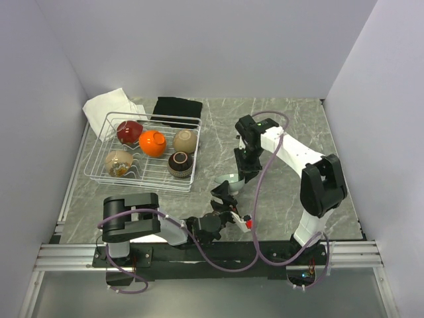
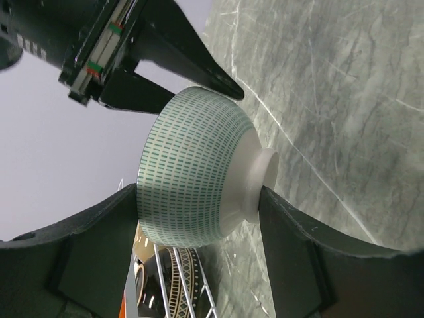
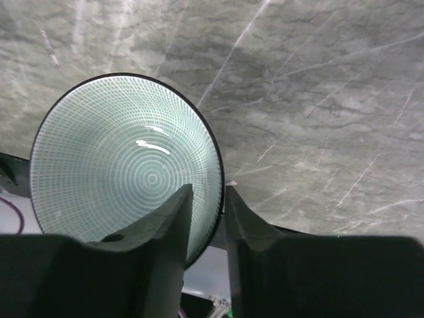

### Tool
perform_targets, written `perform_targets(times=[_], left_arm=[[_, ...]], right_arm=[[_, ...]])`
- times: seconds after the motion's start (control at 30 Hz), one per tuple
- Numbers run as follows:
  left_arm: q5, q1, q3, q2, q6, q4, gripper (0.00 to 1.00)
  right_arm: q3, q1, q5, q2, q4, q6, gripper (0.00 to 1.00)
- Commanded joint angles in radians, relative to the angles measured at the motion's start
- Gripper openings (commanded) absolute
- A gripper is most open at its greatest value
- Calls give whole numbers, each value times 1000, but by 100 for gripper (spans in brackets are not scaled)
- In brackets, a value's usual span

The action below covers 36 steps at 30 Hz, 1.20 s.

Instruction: Unload the bowls from the dish rack

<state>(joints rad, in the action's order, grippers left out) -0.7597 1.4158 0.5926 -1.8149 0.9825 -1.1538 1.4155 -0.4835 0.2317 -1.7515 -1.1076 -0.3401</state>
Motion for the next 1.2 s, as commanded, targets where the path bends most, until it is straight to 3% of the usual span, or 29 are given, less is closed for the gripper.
perform_targets(times=[0.0, 0.13, 0.2, 0.23, 0.33, 0.37, 0.43, 0.47, 0.57, 0.83, 1.17], left_arm=[[-26, 5, 6, 6, 13, -60, 1], [-29, 9, 6, 8, 12, -50, 9], [-30, 11, 7, 9, 2, -38, 20], [-32, 14, 7, 9, -1, -35, 24], [-36, 17, 3, 15, -11, -34, 49], [-39, 18, 1, 17, -15, -34, 64], [-46, 23, -2, 22, -22, -34, 76], [-47, 25, -4, 25, -27, -32, 87], [-59, 29, -8, 37, -54, -18, 100], [-46, 31, -8, 121, -234, 112, 100], [127, -17, 82, 249, -635, 495, 99]], right_arm=[[39, -26, -12, -37, -77, 44, 29], [53, -35, -14, -71, -98, 64, 8], [63, -35, -20, -80, -109, 72, 1], [65, -35, -31, -86, -113, 75, 0], [76, -35, -40, -92, -115, 67, 0], [77, -35, -48, -92, -109, 62, 0], [86, -33, -55, -94, -101, 49, 0], [91, -32, -63, -92, -95, 43, 0], [111, -18, -74, -95, -80, 24, 0], [148, 124, -103, -60, 20, -40, 0], [128, 374, -230, 10, 369, -168, 0]])
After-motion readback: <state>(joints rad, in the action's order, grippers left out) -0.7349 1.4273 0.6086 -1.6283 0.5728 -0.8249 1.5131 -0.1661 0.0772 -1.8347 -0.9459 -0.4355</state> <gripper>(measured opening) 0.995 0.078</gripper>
